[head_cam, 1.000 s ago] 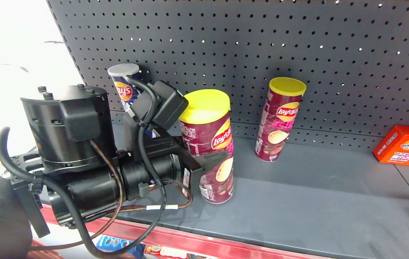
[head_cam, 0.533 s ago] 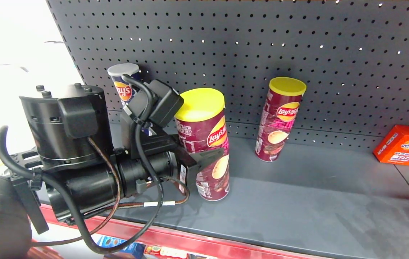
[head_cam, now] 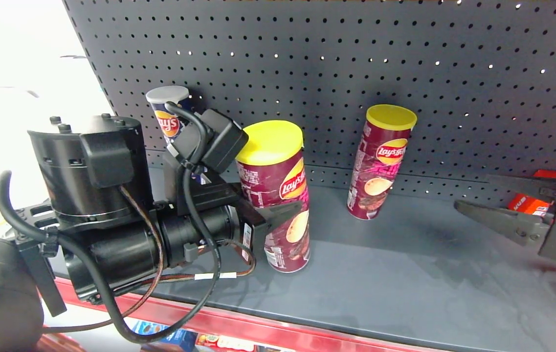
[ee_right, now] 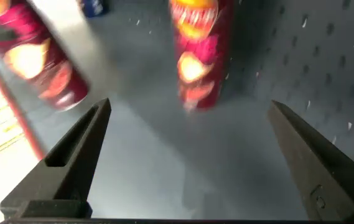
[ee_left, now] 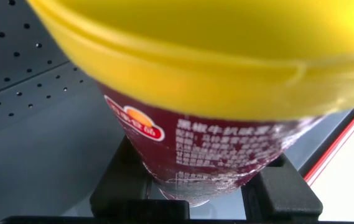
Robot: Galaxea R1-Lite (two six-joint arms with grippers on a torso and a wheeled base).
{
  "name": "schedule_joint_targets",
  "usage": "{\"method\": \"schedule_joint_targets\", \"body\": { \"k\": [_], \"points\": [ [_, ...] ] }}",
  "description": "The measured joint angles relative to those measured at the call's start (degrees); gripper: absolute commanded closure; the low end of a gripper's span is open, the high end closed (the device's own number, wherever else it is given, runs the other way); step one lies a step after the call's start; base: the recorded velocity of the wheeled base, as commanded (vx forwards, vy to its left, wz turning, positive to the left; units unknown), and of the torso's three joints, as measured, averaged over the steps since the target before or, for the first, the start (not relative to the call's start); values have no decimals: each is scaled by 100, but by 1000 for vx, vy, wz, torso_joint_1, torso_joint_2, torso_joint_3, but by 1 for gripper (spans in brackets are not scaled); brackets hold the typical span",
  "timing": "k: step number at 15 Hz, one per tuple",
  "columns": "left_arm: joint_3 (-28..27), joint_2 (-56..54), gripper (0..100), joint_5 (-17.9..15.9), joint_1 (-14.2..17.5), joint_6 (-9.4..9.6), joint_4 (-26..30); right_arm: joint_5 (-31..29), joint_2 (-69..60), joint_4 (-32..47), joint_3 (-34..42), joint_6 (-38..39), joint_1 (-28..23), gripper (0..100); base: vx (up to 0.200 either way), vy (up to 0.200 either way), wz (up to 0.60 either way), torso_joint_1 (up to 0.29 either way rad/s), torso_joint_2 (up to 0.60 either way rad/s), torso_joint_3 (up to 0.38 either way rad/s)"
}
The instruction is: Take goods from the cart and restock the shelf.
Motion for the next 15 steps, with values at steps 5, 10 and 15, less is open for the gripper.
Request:
{"method": "schedule_joint_targets", "body": {
  "k": [5,10,15],
  "points": [
    [-11,0,100,-7,35,0,-6,661,1069,-1218,-87,-234,-13,0,0,0,0,0,0,0],
    [11,0,100,-7,72,0,-11,1074,1651,-1664,-441,-240,-27,0,0,0,0,0,0,0],
    [0,2,100,-7,83,0,-11,1352,2313,-2015,-756,-246,-96,0,0,0,0,0,0,0]
  ]
}}
